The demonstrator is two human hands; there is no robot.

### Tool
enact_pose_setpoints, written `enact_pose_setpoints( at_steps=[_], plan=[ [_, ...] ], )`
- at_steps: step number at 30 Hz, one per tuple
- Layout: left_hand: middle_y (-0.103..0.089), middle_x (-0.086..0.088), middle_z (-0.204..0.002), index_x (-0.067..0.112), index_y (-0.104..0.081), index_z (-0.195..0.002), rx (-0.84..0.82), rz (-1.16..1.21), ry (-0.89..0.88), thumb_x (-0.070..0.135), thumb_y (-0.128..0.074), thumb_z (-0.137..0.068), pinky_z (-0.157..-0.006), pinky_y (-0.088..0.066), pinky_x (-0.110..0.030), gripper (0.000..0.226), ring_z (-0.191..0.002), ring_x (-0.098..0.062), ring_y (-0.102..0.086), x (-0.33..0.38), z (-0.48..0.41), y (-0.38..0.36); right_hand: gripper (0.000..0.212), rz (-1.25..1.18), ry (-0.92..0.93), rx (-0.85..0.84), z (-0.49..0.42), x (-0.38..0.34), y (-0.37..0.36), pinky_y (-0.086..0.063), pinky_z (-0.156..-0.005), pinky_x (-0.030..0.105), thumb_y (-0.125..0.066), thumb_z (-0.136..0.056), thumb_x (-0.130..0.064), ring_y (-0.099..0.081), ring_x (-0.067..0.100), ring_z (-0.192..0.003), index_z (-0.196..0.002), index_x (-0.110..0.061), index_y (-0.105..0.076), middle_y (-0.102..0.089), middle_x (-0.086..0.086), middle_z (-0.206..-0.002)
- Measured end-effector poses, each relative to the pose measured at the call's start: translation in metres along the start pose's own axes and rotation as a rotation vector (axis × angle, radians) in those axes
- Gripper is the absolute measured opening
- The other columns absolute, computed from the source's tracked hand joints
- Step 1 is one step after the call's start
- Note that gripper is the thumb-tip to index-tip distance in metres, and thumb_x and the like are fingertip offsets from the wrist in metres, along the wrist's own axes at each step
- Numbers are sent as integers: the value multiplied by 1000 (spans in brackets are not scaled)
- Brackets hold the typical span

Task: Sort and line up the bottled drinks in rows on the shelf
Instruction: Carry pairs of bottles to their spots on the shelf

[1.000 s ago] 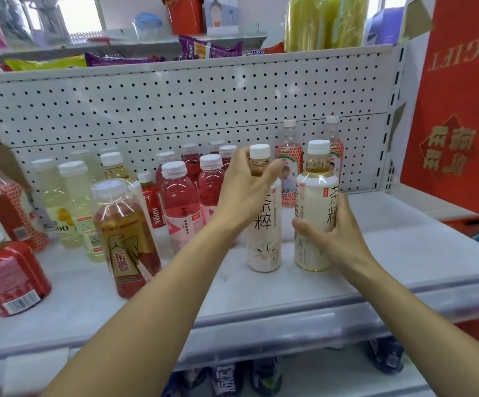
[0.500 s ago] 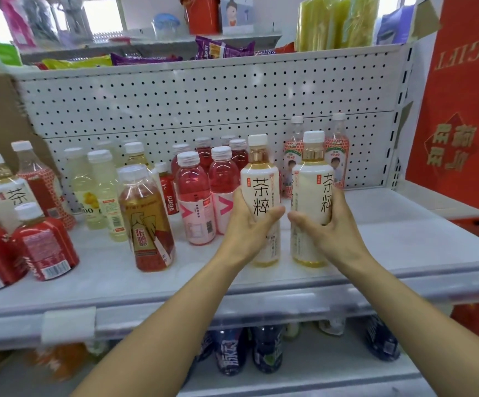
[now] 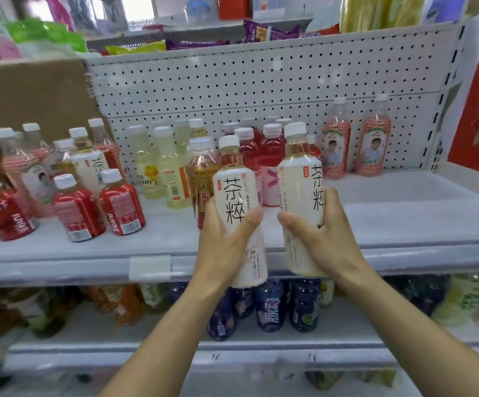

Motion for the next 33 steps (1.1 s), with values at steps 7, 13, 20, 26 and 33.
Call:
enact_pose_setpoints(
  at_steps=[7, 13, 20, 26, 33],
  plan=[
    [-70, 8, -106, 28, -51, -121, 55, -25, 97, 38, -74, -85, -80, -58, -35, 44, -93, -7, -70, -20, 44, 112, 52, -32, -47, -66, 57, -26, -98, -47, -72, 19, -75, -82, -38, -59, -9, -90, -120, -31, -40, -58, -18, -105],
    [-71, 9, -104, 26, -53, -118, 133, -72, 115, 38, -76, -83, -79, -58, -34, 44, -92, -6, -69, -28, 82, 228, 54, -68, -55, -127, 106, -65, -197, -48, -69, 18, -76, -82, -35, -61, -3, -90, -123, -27, -41, -60, -15, -106],
    [-68, 13, -104, 32, -52, -118, 225, -84, 159, 39, -74, -84, -68, -52, -20, 41, -89, -1, -67, -43, 121, 352, 53, -132, -63, -205, 144, -103, -315, -50, -67, 16, -76, -81, -36, -62, -4, -86, -121, -25, -43, -61, -14, -103],
    [-70, 10, -104, 33, -54, -115, 329, -86, 171, 42, -77, -82, -76, -55, -28, 42, -90, -4, -69, -58, 117, 449, 53, -141, -35, -308, 143, -128, -413, -48, -66, 17, -76, -80, -38, -62, 1, -87, -120, -29, -42, -60, -14, -101],
    [-70, 6, -107, 30, -53, -116, 429, -91, 167, 46, -78, -79, -76, -57, -32, 48, -93, -10, -70, -85, 76, 570, 51, -217, 4, -377, 114, -147, -541, -48, -63, 17, -79, -77, -37, -62, -6, -82, -115, -31, -46, -63, -14, -98]
  ],
)
Point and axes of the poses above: each hand's wrist, its own z-axis away from the middle knuckle, its own y-axis out of the back of the hand, x = y × z, the point moved 6 cm from there along -z, towards the middle knuckle
